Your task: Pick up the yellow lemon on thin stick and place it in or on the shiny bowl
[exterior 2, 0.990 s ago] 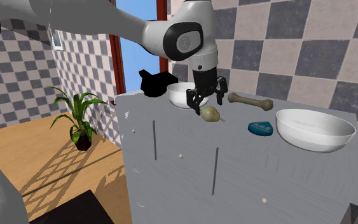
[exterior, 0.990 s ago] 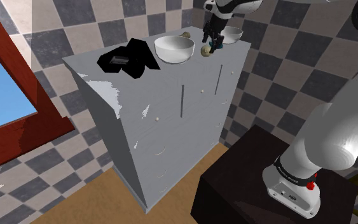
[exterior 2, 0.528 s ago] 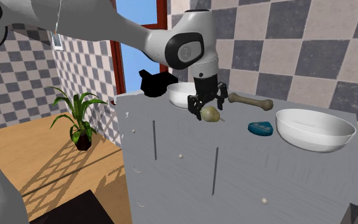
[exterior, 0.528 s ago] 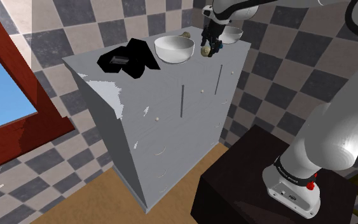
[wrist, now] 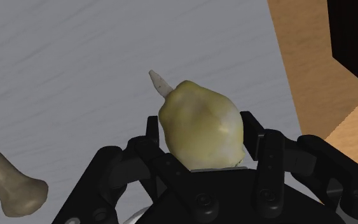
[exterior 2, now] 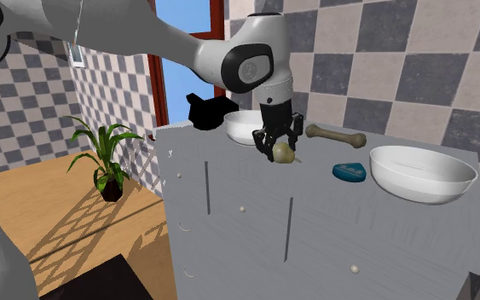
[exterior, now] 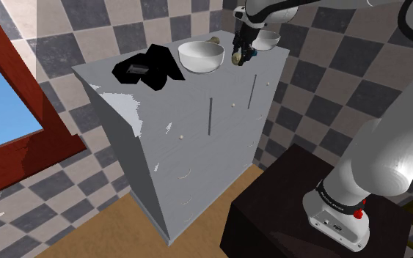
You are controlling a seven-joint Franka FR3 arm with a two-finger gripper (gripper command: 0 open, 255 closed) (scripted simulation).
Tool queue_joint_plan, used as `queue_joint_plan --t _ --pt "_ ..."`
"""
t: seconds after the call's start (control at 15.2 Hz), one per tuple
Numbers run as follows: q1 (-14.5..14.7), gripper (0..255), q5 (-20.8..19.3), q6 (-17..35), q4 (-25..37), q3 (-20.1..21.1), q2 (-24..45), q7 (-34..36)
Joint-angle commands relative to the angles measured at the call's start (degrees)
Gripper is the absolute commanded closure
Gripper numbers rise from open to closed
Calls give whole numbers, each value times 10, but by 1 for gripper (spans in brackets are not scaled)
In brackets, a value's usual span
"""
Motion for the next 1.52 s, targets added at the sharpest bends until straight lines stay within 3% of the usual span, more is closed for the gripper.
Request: queue_joint_plan --t 0.0,0.33,1.45 --pt "0 255 0 0 0 0 0 0" --pt "0 255 0 0 0 0 0 0" --pt "0 255 -7 -130 126 1 -4 12"
